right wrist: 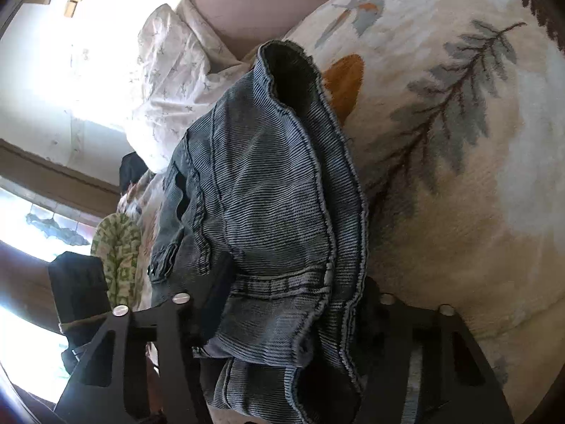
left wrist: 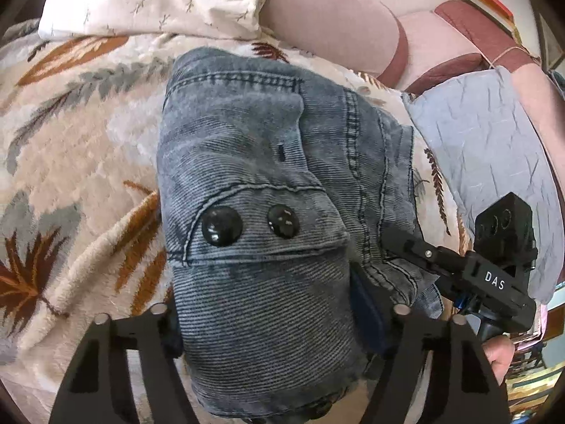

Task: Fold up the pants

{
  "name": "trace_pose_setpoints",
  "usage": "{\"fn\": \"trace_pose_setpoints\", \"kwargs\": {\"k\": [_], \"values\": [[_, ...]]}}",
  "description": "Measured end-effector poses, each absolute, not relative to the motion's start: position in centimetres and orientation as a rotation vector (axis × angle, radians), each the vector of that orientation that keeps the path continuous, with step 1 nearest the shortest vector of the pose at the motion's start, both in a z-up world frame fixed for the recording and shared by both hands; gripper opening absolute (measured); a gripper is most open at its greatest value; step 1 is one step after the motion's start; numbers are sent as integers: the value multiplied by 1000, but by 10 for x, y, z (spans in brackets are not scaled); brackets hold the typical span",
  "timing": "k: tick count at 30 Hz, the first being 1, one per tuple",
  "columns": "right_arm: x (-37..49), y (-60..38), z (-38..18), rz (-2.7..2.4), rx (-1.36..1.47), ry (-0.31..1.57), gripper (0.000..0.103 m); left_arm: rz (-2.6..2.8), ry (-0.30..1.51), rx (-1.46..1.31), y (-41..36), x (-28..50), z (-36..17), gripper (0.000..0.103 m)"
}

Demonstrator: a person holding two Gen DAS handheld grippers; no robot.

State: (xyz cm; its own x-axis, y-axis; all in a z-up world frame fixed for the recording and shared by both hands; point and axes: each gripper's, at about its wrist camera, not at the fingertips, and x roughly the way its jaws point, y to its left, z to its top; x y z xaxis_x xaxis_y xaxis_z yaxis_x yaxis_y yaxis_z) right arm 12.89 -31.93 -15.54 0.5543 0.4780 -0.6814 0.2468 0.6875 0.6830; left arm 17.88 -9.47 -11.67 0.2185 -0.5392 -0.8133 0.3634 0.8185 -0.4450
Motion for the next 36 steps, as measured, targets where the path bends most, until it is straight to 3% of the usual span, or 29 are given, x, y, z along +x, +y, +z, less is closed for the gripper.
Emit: {"fn": "trace_pose_setpoints", "kwargs": {"k": [7,21,28,30,32,36], "values": [[129,-304,-142,186,783,944,46,-633,1153,-175,-81,179,-103,60],[151,-227,-117,370,606,807,40,-465,1019,-156,-10,173,-68,59],[176,-197,-124,414,571,817,40,-378,1007,-107,6,184,-84,59],[182,-191,-139,398,572,871,41,-353,1033,-96,1,188,-102,63],[184,-188,-151,377,565,905,45,-336,1018,-88,2,187,-111,74],[182,-192,-155,359,583,938,56,-337,1020,-106,8,183,-110,78]]}}
